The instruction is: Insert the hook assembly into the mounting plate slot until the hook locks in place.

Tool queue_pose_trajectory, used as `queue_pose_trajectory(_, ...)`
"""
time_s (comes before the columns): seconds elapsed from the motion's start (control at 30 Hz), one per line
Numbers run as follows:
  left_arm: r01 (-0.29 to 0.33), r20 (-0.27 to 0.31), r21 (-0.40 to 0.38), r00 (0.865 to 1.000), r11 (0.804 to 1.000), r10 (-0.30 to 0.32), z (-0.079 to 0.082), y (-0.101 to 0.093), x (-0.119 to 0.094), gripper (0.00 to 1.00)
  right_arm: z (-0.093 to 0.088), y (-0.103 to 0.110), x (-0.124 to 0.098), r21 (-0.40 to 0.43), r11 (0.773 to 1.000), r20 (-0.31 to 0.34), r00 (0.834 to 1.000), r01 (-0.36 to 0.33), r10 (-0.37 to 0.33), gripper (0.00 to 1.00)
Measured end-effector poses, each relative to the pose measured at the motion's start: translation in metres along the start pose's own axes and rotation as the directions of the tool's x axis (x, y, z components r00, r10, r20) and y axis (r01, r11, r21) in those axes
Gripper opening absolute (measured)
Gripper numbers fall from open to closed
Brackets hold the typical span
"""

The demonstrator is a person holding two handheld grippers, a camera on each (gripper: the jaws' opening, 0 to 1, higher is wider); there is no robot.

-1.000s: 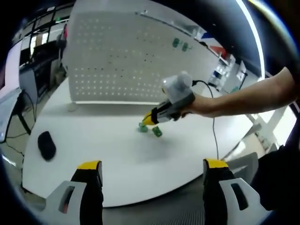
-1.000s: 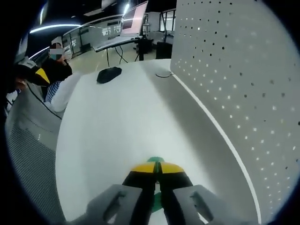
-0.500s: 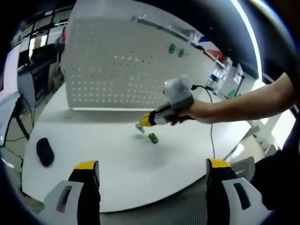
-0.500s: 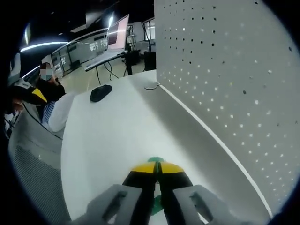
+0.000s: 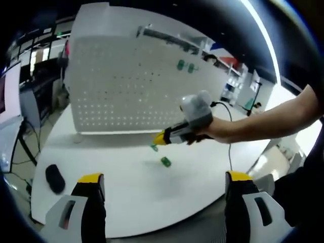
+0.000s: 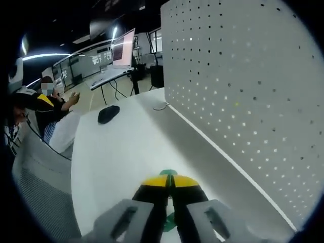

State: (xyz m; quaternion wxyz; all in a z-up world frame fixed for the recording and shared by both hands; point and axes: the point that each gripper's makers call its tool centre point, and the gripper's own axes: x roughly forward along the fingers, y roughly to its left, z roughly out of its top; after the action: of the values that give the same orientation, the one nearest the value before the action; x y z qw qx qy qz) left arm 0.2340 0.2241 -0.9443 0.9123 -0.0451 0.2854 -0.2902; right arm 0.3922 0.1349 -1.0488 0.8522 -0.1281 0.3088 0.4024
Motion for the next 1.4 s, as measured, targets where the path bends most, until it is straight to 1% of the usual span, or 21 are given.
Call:
queue_pose_trajectory(0.03, -0.002, 0.005, 0.002, 1.000, 1.000, 0.002, 0.002, 0.000, 0.000, 1.00, 0.003, 0.000, -0.002, 0.026, 1.000, 0.015, 1.000, 0.004, -0.004, 0.00)
queue_pose_trajectory(0.17, -0.010, 0.024, 0.000, 1.000, 1.000, 0.010, 0.010, 0.001, -0.001, 1.00, 0.013, -0.004, -0.011, 0.052, 0.998, 0.050, 0.998, 0.024, -0.027, 0.00)
queue_pose_trajectory(0.23, -0.014, 0.030, 0.001, 0.999, 1.000, 0.014, 0.013, 0.002, -0.001, 1.00, 0.022, -0.004, -0.019, 0.069, 0.997, 0.082, 0.996, 0.032, -0.037, 0.00)
queue_pose_trajectory(0.37, -0.027, 0.044, -0.002, 0.999, 1.000, 0.027, 0.021, 0.004, -0.001, 0.98, 0.037, -0.002, -0.033, 0.088, 0.995, 0.140, 0.989, 0.045, -0.057, 0.00)
queue_pose_trajectory(0.43, -0.033, 0.051, -0.014, 0.998, 0.999, 0.033, 0.025, 0.006, -0.001, 0.96, 0.045, 0.002, -0.042, 0.075, 0.996, 0.165, 0.984, 0.049, -0.061, 0.00)
queue_pose_trajectory(0.5, -0.028, 0.060, -0.022, 0.998, 0.999, 0.029, 0.028, 0.006, -0.001, 0.94, 0.053, 0.006, -0.052, 0.022, 0.998, 0.192, 0.979, 0.066, -0.069, 0.00)
queue_pose_trajectory(0.6, -0.019, 0.073, -0.042, 0.997, 0.999, 0.022, 0.033, 0.005, 0.003, 0.91, 0.061, 0.014, -0.065, 0.027, 0.998, 0.233, 0.970, 0.062, -0.066, 0.00)
queue_pose_trajectory(0.63, -0.017, 0.075, -0.045, 0.997, 0.999, 0.020, 0.035, 0.005, 0.003, 0.90, 0.065, 0.017, -0.071, 0.032, 0.998, 0.255, 0.965, 0.062, -0.068, 0.00)
queue_pose_trajectory(0.77, -0.012, 0.079, -0.039, 0.997, 0.999, 0.015, 0.039, 0.003, 0.007, 0.90, 0.074, 0.026, -0.089, 0.082, 0.995, 0.311, 0.948, 0.048, -0.072, 0.00)
queue_pose_trajectory(0.87, -0.011, 0.080, -0.024, 0.997, 1.000, 0.012, 0.041, 0.002, 0.009, 0.88, 0.079, 0.041, -0.104, 0.141, 0.990, 0.355, 0.933, 0.006, -0.056, 0.00)
queue_pose_trajectory(0.9, -0.009, 0.083, -0.023, 0.996, 1.000, 0.011, 0.042, 0.002, 0.010, 0.86, 0.080, 0.045, -0.108, 0.158, 0.987, 0.362, 0.931, -0.007, -0.051, 0.00)
queue_pose_trajectory(0.93, -0.010, 0.087, -0.024, 0.996, 1.000, 0.012, 0.043, 0.002, 0.011, 0.85, 0.082, 0.049, -0.113, 0.162, 0.987, 0.376, 0.925, -0.011, -0.052, 0.00)
queue_pose_trajectory(1.0, -0.013, 0.092, -0.023, 0.996, 1.000, 0.015, 0.044, 0.002, 0.012, 0.82, 0.085, 0.058, -0.118, 0.183, 0.983, 0.392, 0.919, -0.032, -0.043, 0.00)
queue_pose_trajectory(1.03, -0.015, 0.087, -0.008, 0.996, 1.000, 0.016, 0.044, 0.002, 0.014, 0.80, 0.086, 0.060, -0.120, 0.188, 0.982, 0.397, 0.917, -0.036, -0.042, 0.00)
queue_pose_trajectory(1.1, -0.019, 0.068, 0.009, 0.998, 1.000, 0.019, 0.041, 0.001, 0.017, 0.78, 0.091, 0.071, -0.127, 0.227, 0.971, 0.425, 0.904, -0.071, -0.034, 0.00)
queue_pose_trajectory(1.17, -0.019, 0.072, 0.006, 0.997, 1.000, 0.019, 0.042, 0.001, 0.018, 0.78, 0.094, 0.076, -0.130, 0.239, 0.968, 0.440, 0.898, -0.082, -0.033, 0.00)
queue_pose_trajectory(1.23, -0.006, 0.095, -0.019, 0.995, 1.000, 0.008, 0.046, -0.002, 0.019, 0.74, 0.101, 0.087, -0.137, 0.264, 0.957, 0.469, 0.883, -0.116, -0.023, 0.00)
queue_pose_trajectory(1.3, 0.001, 0.101, -0.030, 0.995, 1.000, 0.002, 0.047, -0.004, 0.020, 0.70, 0.106, 0.097, -0.142, 0.280, 0.949, 0.490, 0.872, -0.142, -0.015, 0.00)
queue_pose_trajectory(1.4, 0.002, 0.106, -0.030, 0.994, 1.000, 0.001, 0.048, -0.005, 0.021, 0.67, 0.110, 0.106, -0.147, 0.293, 0.942, 0.507, 0.862, -0.164, -0.008, 0.00)
